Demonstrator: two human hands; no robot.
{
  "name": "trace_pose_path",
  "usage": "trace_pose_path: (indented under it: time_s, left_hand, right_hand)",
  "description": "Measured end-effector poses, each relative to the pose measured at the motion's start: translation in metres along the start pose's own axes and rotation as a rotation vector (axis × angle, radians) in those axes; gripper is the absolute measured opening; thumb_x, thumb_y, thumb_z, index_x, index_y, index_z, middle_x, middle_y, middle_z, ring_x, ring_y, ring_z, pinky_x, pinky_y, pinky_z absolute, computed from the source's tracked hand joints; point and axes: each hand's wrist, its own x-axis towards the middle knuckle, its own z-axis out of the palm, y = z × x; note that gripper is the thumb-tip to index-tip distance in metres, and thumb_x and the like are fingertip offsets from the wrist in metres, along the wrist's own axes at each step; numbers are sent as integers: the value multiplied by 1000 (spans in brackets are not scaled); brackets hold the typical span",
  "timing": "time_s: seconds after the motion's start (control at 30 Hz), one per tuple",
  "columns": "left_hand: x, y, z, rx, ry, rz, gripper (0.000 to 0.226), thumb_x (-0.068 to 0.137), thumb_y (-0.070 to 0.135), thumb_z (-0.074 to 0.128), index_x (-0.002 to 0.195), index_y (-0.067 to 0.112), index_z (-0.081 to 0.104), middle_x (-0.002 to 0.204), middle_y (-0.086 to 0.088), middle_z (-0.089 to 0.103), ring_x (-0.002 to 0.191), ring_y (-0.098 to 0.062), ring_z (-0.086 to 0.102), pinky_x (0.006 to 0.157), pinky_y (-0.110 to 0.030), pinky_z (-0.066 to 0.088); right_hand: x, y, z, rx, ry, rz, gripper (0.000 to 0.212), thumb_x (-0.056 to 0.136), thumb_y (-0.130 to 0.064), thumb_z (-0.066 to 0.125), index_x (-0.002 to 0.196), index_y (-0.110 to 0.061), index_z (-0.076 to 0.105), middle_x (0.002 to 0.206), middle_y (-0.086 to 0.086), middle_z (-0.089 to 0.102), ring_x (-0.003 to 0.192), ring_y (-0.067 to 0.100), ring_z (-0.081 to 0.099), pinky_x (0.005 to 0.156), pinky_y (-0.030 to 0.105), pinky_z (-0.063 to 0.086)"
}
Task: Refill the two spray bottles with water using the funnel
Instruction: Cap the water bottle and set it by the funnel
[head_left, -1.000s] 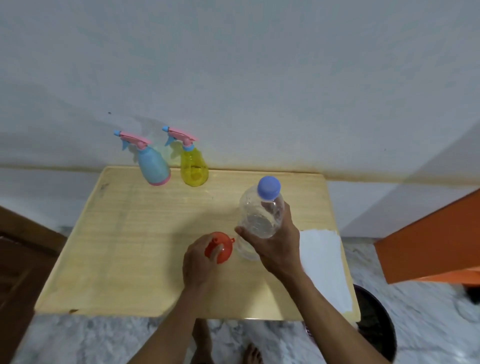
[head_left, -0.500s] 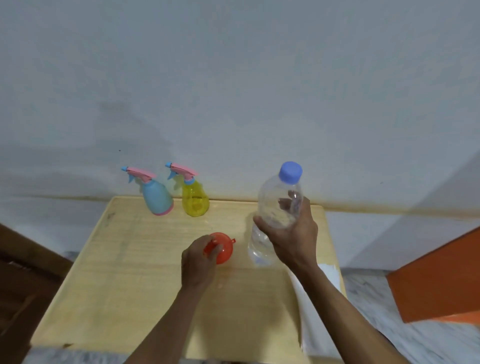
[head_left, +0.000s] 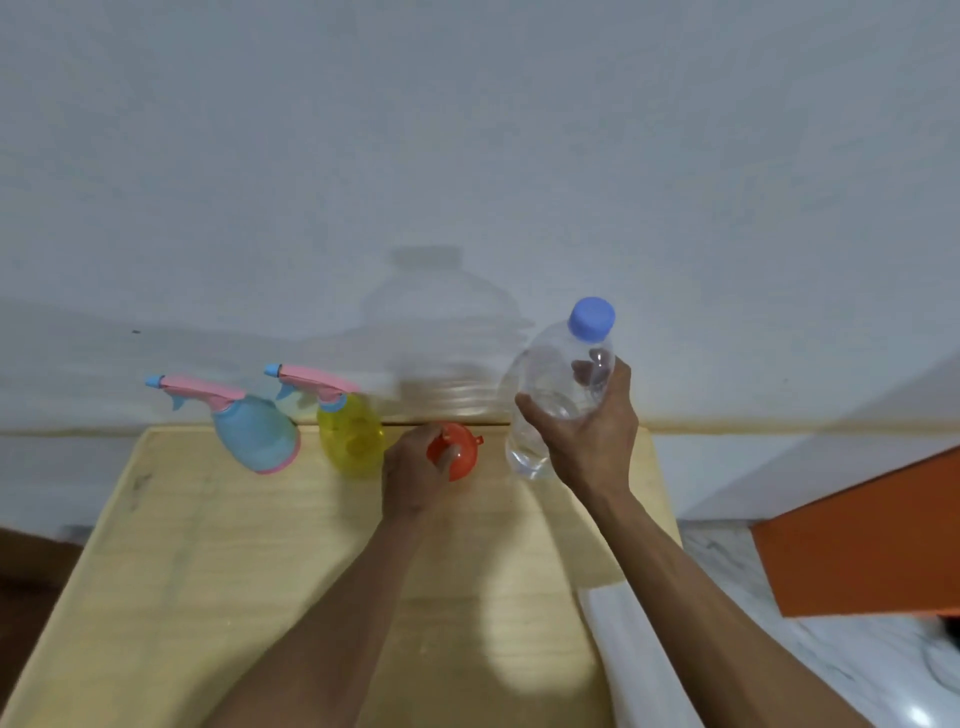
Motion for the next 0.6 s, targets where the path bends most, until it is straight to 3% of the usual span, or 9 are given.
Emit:
trace_pose_path:
  time_s: [0.1,0.27,0.47,0.6]
  left_hand:
    - [10,-2,11,29,-22,12,28,76,18,80,103,12,74,101,-8,75,93,-28,69,79,-20,38]
    - [17,-6,23,37,-51,0,27,79,18,79,105,11,74,103,-9,74,96,-28,68,81,-20,38]
    - [22,-11,31,58,-85,3,31,79,17,79,107,6,74,107,-12,74,98,-30,68,90,-28,46]
    - [24,-10,33,46,-92,-20,32,79,15,79,109,5,73,109,-13,73,101,-29,67,91,-23,41]
  right_hand:
    - [8,10,7,-7,10,27,77,66,-29,93,129,-22,48,117,-8,62,100,8,59,75,-3,37]
    - [16,20,13,-13,19,43,79,65,-33,93,129,-25,48,115,-11,61,99,8,60,77,6,42]
    - [23,20,18,-26,25,29,77,64,-31,94,123,-33,44,114,-12,59,97,-9,56,74,0,40]
    - [24,23,18,-41,37,9,79,63,-33,94,127,-27,48,113,-14,57,98,-14,53,76,-1,38]
